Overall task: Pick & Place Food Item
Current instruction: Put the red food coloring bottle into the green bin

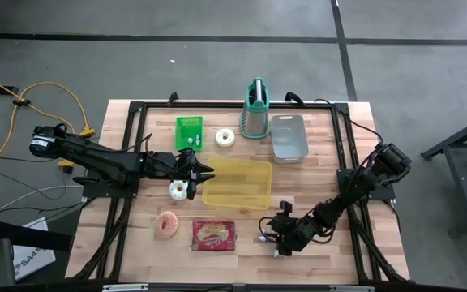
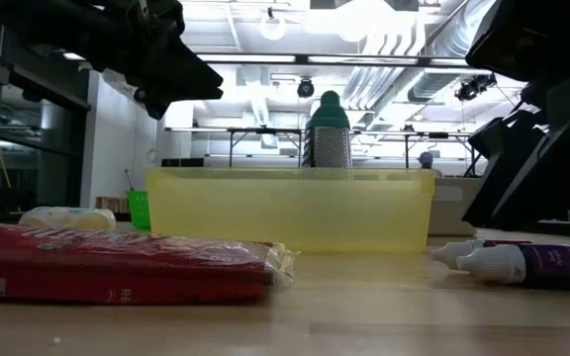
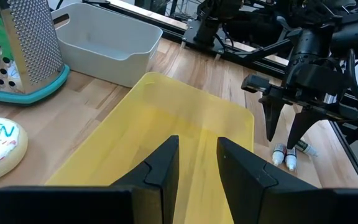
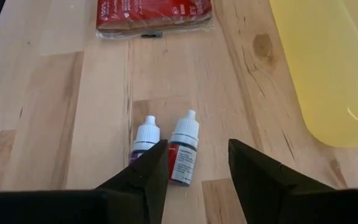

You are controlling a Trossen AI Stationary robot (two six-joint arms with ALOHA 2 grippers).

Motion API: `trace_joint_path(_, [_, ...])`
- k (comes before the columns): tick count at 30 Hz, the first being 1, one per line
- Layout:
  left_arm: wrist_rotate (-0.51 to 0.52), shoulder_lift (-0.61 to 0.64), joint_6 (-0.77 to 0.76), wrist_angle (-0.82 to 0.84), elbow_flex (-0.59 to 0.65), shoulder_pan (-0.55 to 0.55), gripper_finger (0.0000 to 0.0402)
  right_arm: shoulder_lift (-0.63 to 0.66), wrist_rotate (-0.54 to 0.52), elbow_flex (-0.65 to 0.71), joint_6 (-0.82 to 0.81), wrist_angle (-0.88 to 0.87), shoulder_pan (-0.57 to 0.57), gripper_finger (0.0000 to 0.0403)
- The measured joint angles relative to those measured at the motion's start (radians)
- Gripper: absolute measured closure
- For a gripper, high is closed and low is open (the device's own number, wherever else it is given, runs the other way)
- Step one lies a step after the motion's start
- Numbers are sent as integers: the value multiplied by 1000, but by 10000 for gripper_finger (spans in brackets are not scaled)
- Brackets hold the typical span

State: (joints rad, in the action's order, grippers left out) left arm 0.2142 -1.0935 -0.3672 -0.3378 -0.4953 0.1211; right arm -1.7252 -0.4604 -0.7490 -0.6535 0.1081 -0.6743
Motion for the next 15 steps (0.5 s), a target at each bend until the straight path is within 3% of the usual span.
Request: trace_joint_path(15, [0, 0, 0, 0, 0, 0, 297, -1, 27, 0, -35, 0, 0, 250])
